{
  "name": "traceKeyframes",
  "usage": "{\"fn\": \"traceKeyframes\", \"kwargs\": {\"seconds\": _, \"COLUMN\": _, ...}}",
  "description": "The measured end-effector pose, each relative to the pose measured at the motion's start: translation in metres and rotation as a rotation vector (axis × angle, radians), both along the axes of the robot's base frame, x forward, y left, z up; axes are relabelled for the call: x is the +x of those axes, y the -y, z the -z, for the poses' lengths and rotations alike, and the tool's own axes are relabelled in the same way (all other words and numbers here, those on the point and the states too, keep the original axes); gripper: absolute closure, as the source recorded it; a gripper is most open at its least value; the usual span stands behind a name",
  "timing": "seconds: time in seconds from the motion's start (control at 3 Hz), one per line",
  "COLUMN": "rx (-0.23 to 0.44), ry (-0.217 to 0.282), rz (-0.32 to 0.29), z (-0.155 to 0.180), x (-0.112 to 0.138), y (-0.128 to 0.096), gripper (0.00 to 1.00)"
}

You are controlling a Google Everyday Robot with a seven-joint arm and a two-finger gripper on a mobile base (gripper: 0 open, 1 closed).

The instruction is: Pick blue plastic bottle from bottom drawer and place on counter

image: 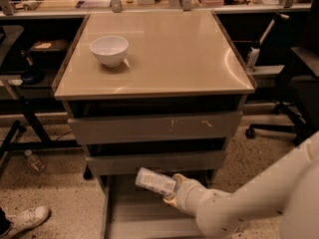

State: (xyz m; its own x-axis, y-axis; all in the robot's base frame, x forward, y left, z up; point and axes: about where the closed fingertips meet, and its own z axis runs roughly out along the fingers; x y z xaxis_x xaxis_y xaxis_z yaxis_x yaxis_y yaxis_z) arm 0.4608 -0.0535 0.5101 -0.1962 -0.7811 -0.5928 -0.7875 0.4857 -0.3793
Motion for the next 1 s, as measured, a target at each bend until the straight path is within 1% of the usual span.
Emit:
{"fn": "traceKeyframes", "kwargs": {"seconds": 0.33, "rx": -0.004, "ry": 0.062, "rz": 0.035, "z": -0.051, "x": -0.003, "y": 0.009, "gripper": 1.00}}
{"fn": "traceKeyframes", "kwargs": {"seconds": 0.67, "rx": -0.018, "ry": 0.136, "rz": 0.076, "z": -0.107, "x": -0.003, "y": 0.021, "gripper": 1.00}}
{"fn": "traceKeyframes", "kwargs": {"seconds": 1.0, "rx": -0.032, "ry": 0.192, "rz": 0.107, "z": -0.154, "x": 0.007, "y": 0.031, "gripper": 1.00}}
